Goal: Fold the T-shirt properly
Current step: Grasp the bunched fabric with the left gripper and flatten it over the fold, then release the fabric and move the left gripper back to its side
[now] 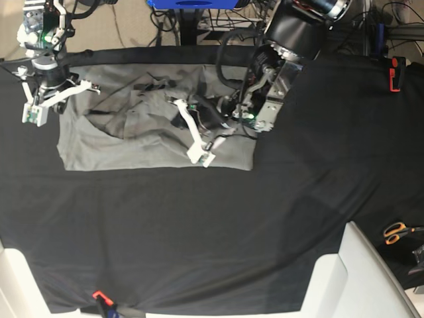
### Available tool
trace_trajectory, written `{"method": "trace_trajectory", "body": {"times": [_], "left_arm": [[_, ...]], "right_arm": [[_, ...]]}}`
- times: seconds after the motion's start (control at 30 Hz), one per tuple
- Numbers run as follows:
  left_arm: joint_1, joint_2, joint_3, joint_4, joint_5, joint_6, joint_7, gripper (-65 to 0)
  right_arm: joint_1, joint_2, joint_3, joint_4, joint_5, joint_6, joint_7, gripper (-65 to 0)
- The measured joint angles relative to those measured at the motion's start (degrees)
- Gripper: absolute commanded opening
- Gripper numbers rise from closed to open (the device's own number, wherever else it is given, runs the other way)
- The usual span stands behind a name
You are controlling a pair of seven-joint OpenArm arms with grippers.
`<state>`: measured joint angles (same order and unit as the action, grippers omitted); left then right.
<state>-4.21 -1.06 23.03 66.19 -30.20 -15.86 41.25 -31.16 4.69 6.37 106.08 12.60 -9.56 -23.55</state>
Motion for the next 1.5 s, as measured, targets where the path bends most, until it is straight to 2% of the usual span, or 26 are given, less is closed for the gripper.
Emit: {"method": "trace_trajectory", "body": {"times": [0.17,0.53,0.67,0.83,0.97,1.17,1.27,1.37,1.43,1.5], "left_arm": [[0.09,0.50,1.14,2.78,0.09,0.07,1.81,-65.0],[-0.92,0.68,14.47,3.28,0.13,0.02,1.88,-65.0],[-3.23,0.52,17.66,3.28,-5.55,-0.17,1.84,-65.0],[-7.34,-1.77,20.41,3.28,-14.05,-1.75,1.81,-65.0],[-8.52,-1.77,17.99,2.86,-14.91,-2.14,1.18,-65.0],[-10.29,-1.79,4.76,3.15,-15.30,-2.12,0.37,-65.0],[-10.51,-1.79,1.25,3.34,-15.28,-2.12,6.08,-65.0],[-9.03,-2.08,0.59,3.41,-14.95,-2.14,7.58,-65.0],[-7.98,-4.57,-0.24,4.85,-15.32,-2.56,7.63,-65.0],[-6.51,-8.55,-4.48,6.56,-15.30,-2.60,7.39,-65.0]], "right_arm": [[0.00,0.00,0.00,0.00,0.02,0.02,0.00,-64.2],[0.00,-0.13,0.02,0.00,0.02,0.02,0.00,-64.2],[0.35,-0.13,0.02,0.00,0.00,0.00,0.00,-64.2],[0.46,-0.15,0.00,0.00,0.00,0.00,-0.02,-64.2],[0.44,-0.17,0.00,0.00,0.02,0.02,0.00,-64.2],[0.31,-0.26,-0.02,0.00,0.02,0.04,0.00,-64.2],[0.28,-0.28,-0.11,0.00,0.00,0.00,0.00,-64.2],[0.31,-0.13,-0.11,0.00,0.02,0.02,0.00,-64.2],[0.28,-0.11,-0.11,0.02,0.02,0.02,-0.02,-64.2],[0.37,0.17,-0.39,0.04,-0.42,2.45,0.00,-64.2]]}}
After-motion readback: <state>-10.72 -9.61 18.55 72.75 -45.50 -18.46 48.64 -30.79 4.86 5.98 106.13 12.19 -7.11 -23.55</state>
